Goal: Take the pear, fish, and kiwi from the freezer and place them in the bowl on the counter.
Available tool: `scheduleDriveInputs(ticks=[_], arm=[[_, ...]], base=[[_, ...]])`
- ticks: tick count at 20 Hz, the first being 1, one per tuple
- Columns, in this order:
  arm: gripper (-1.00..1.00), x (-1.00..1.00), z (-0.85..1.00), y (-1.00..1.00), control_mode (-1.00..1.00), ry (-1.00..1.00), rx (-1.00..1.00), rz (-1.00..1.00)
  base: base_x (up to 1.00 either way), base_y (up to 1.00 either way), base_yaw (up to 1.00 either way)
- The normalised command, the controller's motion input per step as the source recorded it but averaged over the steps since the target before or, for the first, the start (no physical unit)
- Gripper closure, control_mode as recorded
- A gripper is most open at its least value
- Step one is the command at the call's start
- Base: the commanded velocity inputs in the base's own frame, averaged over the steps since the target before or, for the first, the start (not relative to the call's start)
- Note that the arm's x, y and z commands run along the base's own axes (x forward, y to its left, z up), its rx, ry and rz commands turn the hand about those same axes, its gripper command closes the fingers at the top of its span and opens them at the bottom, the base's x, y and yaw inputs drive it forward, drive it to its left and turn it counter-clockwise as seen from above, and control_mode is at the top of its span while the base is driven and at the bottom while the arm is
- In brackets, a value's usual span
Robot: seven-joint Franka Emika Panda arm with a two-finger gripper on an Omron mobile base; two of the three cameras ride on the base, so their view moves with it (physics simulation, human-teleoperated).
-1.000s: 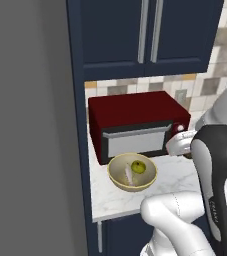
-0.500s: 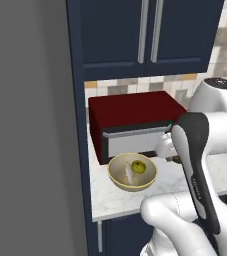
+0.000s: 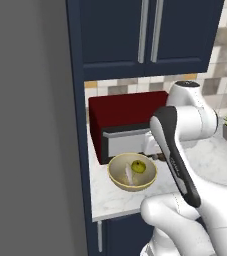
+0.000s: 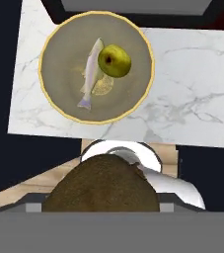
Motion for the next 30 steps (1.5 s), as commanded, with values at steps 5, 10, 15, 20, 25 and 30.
scheduleDriveInputs(ticks=[5, 10, 15, 20, 25, 30], arm=[[1.0, 0.52, -0.68, 0.2, -1.0, 0.0, 0.0, 0.0], [1.0, 0.62, -0.64, 0.11, -1.0, 0.0, 0.0, 0.0], [1.0, 0.61, -0.57, 0.05, -1.0, -0.02, 0.0, 0.0], [1.0, 0.46, -0.5, 0.03, -1.0, 0.0, 0.0, 0.0], [1.0, 0.2, -0.45, 0.04, -1.0, 0.0, 0.0, 0.0], [1.0, 0.03, -0.32, 0.07, -1.0, 0.0, 0.0, 0.0]], base=[[0.0, 0.0, 0.0], [0.0, 0.0, 0.0], [0.0, 0.0, 0.0], [0.0, 0.0, 0.0], [0.0, 0.0, 0.0], [0.0, 0.0, 0.0]])
